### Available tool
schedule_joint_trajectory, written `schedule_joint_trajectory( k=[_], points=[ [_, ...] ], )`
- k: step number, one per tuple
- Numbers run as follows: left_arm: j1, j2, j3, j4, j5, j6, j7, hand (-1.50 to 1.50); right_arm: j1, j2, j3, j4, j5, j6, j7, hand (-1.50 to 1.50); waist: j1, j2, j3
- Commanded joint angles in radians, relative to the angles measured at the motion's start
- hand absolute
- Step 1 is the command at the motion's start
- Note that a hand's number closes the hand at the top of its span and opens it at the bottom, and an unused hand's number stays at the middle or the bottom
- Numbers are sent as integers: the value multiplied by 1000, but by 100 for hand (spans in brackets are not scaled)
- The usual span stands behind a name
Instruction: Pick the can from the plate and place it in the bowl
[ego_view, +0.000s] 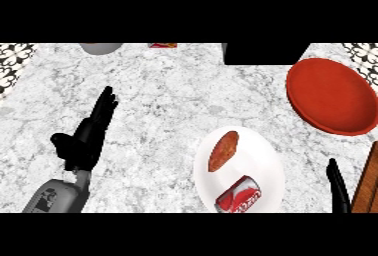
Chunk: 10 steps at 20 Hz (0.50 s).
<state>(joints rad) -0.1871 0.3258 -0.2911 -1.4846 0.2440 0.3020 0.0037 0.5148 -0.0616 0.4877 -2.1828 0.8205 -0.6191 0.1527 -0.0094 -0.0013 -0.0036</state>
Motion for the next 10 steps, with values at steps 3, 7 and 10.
schedule_joint_trajectory(
  k=[3, 7, 10],
  points=[
    [-13, -38, -5, -3, -20, 17, 28, 0, -36, 59, 57, -96, 169, 226, 333, -150, 12, 4, 1],
    [9, -43, -17, -45, -39, 18, 36, 0, -120, 60, 16, -88, 168, 361, 524, -150, 17, 3, 2],
    [-67, -53, 9, 3, -38, 10, 73, 0, -182, 61, -27, -120, 153, 500, 643, -150, 11, 4, 3]
  ],
)
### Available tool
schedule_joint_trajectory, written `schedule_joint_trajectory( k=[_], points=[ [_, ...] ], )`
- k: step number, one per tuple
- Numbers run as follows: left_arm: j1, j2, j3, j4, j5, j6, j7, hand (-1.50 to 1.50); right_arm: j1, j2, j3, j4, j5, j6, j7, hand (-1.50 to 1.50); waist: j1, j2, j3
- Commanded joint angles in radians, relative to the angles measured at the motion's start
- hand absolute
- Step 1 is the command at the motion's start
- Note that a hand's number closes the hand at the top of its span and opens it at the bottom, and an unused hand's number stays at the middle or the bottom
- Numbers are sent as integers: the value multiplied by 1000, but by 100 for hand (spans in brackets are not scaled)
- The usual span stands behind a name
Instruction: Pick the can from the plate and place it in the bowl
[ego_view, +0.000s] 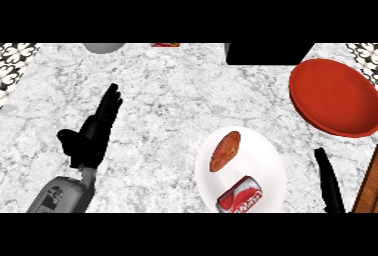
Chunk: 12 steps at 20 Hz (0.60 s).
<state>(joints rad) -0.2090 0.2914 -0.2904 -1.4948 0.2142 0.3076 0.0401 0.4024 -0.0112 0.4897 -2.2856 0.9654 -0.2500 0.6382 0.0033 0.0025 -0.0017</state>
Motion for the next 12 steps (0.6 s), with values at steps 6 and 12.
schedule_joint_trajectory(
  k=[6, 12],
  points=[
    [7, -13, 70, 34, -10, -78, -41, 0, -99, -8, -64, 68, -78, 168, 154, -150, -5, -2, 2],
    [87, -40, 80, -37, -56, -81, -16, 0, -14, -55, -72, 89, -179, 90, 32, -150, -5, -4, 2]
  ],
)
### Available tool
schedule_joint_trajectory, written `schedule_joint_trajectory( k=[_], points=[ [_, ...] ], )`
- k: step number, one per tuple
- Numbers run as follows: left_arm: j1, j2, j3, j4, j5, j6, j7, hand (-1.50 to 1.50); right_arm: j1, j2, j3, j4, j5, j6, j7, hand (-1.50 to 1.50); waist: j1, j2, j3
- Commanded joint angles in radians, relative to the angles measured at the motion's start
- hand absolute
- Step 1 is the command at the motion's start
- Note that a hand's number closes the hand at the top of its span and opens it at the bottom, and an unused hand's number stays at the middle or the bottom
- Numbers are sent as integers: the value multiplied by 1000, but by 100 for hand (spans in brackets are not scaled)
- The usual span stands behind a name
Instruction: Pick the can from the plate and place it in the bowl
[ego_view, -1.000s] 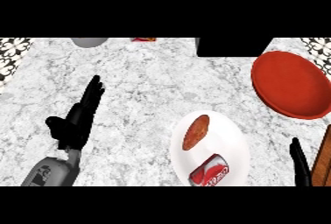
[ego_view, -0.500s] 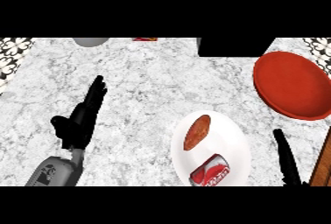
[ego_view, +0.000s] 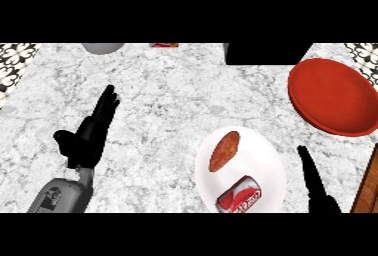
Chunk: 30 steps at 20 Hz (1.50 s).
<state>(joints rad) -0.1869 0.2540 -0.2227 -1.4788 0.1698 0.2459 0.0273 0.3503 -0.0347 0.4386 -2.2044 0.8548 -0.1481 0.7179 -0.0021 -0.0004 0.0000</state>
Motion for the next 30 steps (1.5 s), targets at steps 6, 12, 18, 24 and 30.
schedule_joint_trajectory(
  k=[6, 12, 18, 24, 30],
  points=[
    [91, -43, -22, -107, -79, 15, 33, 0, 113, -19, 65, -51, -91, -91, -141, -150, -2, -2, 0],
    [49, -60, 38, -62, -87, -24, 45, 0, 73, -6, 22, 62, -172, -153, -232, -150, -1, -1, 0],
    [-17, -73, 100, 26, -87, -82, 15, 0, 44, -20, -51, 111, -296, -148, -245, -150, -3, 0, 0],
    [66, -104, 63, -28, -131, -88, -10, 0, -1, 28, -50, 312, -327, -243, -379, -150, 1, 0, 0],
    [24, -139, 87, -34, -152, -90, 47, 0, -6, -13, -85, 345, -365, -245, -411, -150, 0, 0, 0]
  ],
)
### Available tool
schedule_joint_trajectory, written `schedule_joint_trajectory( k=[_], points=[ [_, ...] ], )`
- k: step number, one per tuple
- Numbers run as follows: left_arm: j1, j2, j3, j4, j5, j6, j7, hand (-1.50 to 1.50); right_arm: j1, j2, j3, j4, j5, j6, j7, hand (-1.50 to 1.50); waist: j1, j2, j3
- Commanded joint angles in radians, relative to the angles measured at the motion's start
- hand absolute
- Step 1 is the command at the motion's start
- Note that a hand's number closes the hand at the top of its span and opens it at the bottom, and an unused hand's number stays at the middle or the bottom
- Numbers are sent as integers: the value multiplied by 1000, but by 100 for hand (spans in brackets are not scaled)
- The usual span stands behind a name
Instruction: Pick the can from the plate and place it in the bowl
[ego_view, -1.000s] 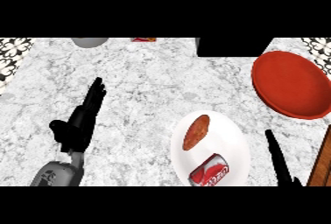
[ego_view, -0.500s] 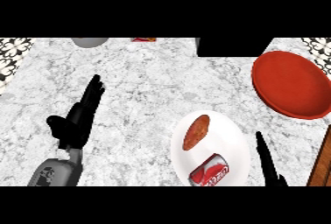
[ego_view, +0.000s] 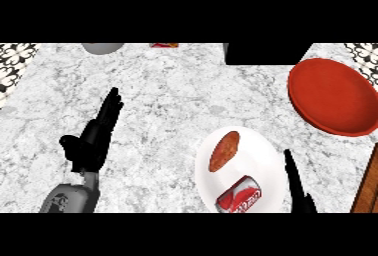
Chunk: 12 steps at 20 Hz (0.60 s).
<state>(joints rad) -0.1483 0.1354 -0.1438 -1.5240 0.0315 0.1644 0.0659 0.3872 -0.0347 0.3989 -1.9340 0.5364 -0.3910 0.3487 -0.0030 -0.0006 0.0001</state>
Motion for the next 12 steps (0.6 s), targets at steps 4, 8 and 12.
schedule_joint_trajectory(
  k=[4, 8, 12],
  points=[
    [28, -16, 9, -38, -10, -15, -1, 0, -72, 16, -19, 112, 136, -43, 94, -150, 4, 0, 0],
    [20, -15, 25, -30, -17, -36, -1, 0, -43, -28, -42, 146, 121, -26, 64, -150, 1, 0, 0],
    [45, -23, 26, -101, -38, -35, 56, 0, -100, -47, -96, 194, 38, 21, 21, -150, 3, 0, 0]
  ],
)
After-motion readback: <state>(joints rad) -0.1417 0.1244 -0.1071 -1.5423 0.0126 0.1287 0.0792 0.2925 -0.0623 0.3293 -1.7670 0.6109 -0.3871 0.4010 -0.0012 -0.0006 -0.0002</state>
